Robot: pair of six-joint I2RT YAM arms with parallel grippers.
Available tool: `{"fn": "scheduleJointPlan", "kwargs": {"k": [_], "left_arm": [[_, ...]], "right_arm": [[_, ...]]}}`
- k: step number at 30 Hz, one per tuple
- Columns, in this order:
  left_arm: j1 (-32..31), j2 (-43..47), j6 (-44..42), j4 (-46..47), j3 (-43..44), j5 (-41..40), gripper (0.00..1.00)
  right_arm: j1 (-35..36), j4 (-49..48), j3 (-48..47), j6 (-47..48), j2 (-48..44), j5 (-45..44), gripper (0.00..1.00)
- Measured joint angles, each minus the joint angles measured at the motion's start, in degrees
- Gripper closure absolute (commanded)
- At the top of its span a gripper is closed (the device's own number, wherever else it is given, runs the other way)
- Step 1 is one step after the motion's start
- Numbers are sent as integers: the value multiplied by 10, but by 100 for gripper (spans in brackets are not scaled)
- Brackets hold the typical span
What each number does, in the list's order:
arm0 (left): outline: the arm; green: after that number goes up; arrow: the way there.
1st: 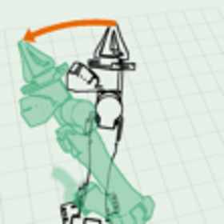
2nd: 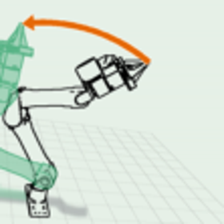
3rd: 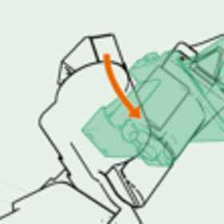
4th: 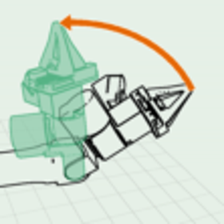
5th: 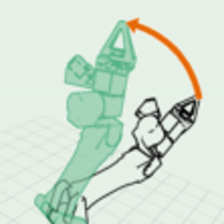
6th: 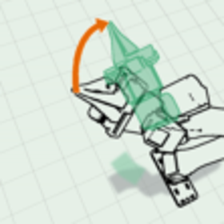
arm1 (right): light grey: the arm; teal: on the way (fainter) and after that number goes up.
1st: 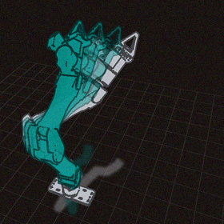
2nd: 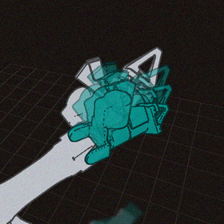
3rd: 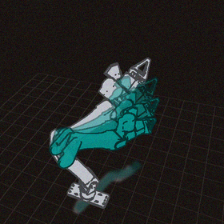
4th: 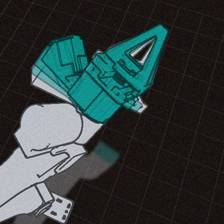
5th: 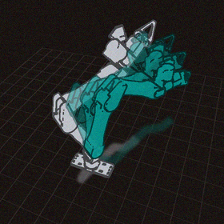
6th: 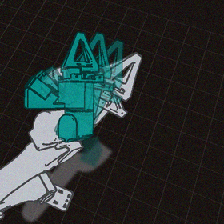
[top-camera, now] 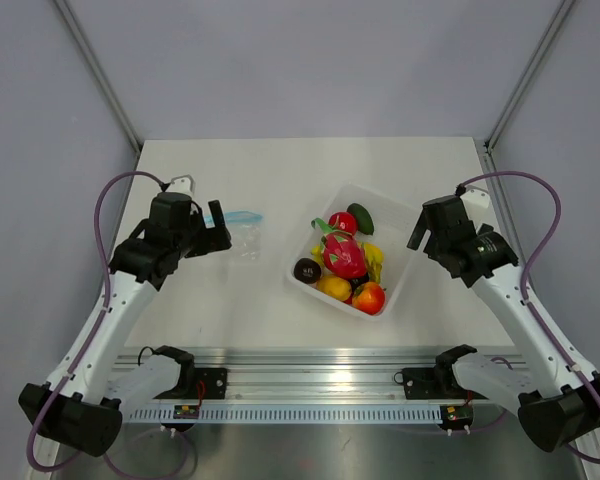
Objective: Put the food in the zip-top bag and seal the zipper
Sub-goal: Adjust the fake fruit in the bin.
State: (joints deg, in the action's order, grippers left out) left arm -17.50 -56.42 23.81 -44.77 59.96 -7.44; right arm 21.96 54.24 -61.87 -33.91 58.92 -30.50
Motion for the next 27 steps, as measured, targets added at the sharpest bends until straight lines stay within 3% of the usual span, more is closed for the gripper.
{"fn": "scheduleJointPlan", "kwargs": {"k": [14, 22, 27], "left_arm": [[0, -12, -3, -19, 0, 21, 1], [0, -16, -20, -6, -18, 101, 1], [0, -22, -24, -5, -24, 115, 1]], "right_arm": [[0, -13, 9, 19, -2, 35, 0], [19, -131, 43, 82, -44, 298, 1], [122, -162, 24, 103, 4, 409, 0]]}}
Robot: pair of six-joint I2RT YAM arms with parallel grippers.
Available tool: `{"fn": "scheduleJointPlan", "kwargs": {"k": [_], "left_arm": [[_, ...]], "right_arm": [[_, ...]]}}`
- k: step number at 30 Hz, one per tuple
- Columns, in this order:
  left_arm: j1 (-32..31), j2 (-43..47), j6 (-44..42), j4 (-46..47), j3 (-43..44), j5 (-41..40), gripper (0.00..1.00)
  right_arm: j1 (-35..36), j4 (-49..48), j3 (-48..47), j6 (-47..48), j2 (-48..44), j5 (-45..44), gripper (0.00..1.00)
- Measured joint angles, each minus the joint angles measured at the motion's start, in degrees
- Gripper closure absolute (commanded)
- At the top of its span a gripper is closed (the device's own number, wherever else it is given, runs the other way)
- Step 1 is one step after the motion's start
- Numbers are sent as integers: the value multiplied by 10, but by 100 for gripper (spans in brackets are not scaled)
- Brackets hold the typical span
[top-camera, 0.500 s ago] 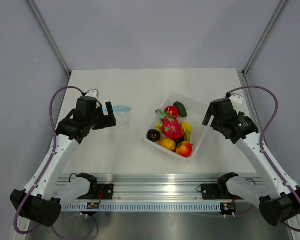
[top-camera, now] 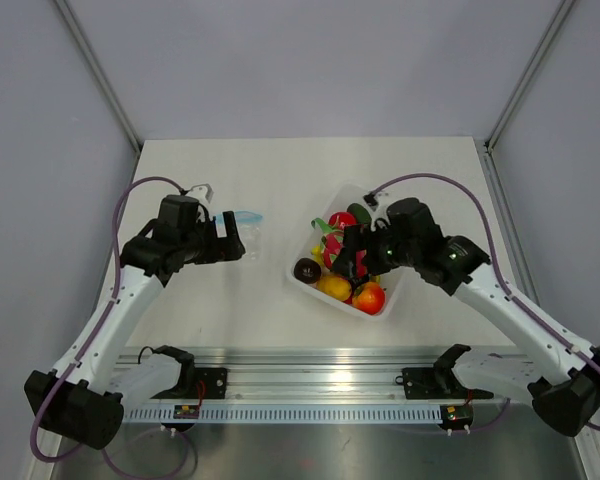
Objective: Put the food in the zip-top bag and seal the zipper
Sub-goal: Adjust the fake fruit in the bin.
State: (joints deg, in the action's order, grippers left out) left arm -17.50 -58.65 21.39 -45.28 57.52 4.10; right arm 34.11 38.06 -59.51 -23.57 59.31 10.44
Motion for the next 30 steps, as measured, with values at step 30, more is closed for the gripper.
{"fn": "scheduleJointPlan", "kwargs": {"k": [30], "left_arm": [[0, -11, -15, -1, 0, 6, 1]], "right_arm": [[57, 46, -101, -82, 254, -327, 1]]}}
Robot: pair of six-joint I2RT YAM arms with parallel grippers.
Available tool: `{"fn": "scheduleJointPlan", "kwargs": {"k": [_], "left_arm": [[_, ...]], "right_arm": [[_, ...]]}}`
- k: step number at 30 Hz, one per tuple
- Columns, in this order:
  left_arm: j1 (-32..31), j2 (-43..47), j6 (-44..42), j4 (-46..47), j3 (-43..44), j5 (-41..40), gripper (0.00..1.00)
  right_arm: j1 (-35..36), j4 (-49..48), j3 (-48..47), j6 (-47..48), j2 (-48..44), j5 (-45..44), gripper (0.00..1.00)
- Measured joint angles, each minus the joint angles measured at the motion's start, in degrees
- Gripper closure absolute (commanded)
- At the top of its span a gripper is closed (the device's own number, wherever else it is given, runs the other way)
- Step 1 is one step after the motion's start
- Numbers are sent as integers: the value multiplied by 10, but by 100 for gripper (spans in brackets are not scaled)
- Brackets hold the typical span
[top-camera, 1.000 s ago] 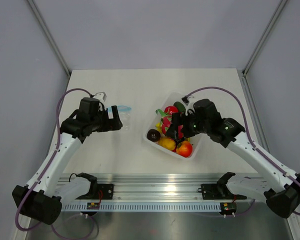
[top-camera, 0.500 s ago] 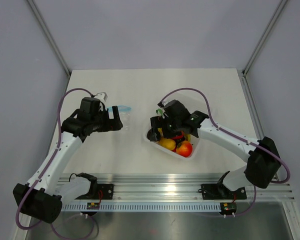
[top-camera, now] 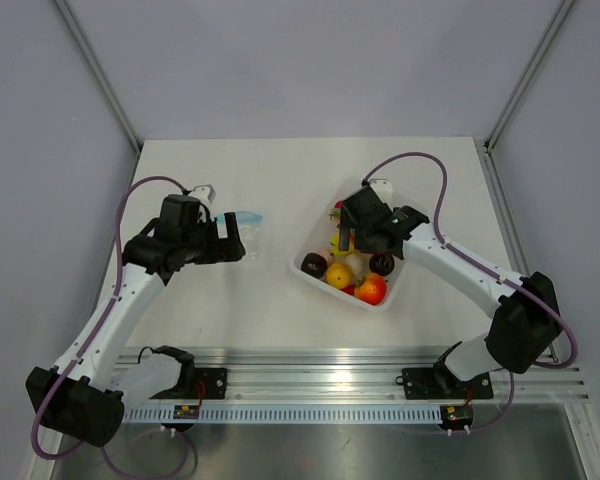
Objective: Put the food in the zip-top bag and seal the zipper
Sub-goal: Adjust the fake fruit in the bin.
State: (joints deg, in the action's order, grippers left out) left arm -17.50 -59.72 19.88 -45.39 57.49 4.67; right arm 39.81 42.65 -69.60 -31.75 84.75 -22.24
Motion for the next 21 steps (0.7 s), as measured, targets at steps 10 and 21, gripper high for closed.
{"fn": "scheduleJointPlan", "kwargs": {"k": [10, 21], "left_arm": [[0, 0, 0, 0, 0, -6, 1], [0, -103, 27, -21, 68, -83, 1]], "right_arm": [[-59, 3, -29, 14, -3, -28, 0], [-60, 3, -35, 19, -51, 24, 1]]}}
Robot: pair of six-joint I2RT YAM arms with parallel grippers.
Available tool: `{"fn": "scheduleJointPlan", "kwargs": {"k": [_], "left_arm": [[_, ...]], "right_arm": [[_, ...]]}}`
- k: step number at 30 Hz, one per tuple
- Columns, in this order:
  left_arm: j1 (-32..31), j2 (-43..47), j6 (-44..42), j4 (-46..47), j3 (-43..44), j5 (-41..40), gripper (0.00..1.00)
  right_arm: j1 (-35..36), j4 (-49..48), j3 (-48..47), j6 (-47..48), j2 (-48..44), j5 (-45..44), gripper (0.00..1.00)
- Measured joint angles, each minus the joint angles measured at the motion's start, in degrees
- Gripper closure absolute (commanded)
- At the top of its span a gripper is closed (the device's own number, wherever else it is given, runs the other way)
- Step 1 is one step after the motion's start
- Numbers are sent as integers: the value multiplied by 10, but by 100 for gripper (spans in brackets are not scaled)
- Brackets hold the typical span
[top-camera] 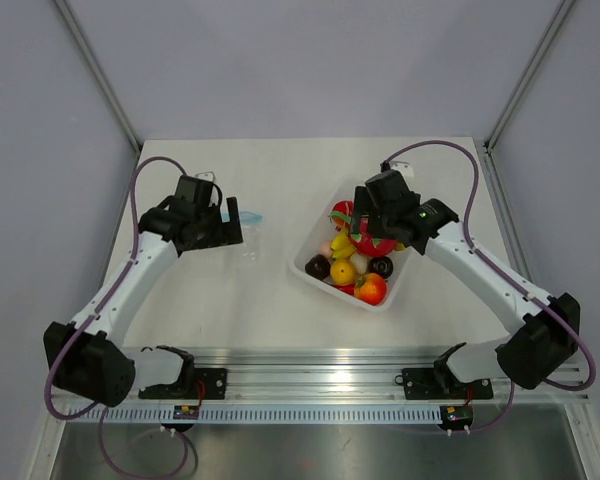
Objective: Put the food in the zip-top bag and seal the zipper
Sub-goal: Adjust the fake fruit in the bin, then move the zipper food storage bag to the center of the board.
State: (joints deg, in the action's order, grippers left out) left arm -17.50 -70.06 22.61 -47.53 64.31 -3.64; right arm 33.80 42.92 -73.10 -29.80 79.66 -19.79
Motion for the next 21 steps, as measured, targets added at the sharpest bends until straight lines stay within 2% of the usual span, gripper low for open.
{"fn": "scheduleJointPlan", "kwargs": {"k": [9, 14, 21], "left_arm": [[3, -202, 14, -5, 138, -93, 4], [10, -321, 14, 0, 228, -105, 8], [-1, -376, -16, 13, 209, -66, 7]], "right_arm": [[0, 8, 2, -4, -75, 34, 1], [0, 24, 15, -9, -113, 40, 1], [0, 41, 39, -15, -138, 40, 0]]}}
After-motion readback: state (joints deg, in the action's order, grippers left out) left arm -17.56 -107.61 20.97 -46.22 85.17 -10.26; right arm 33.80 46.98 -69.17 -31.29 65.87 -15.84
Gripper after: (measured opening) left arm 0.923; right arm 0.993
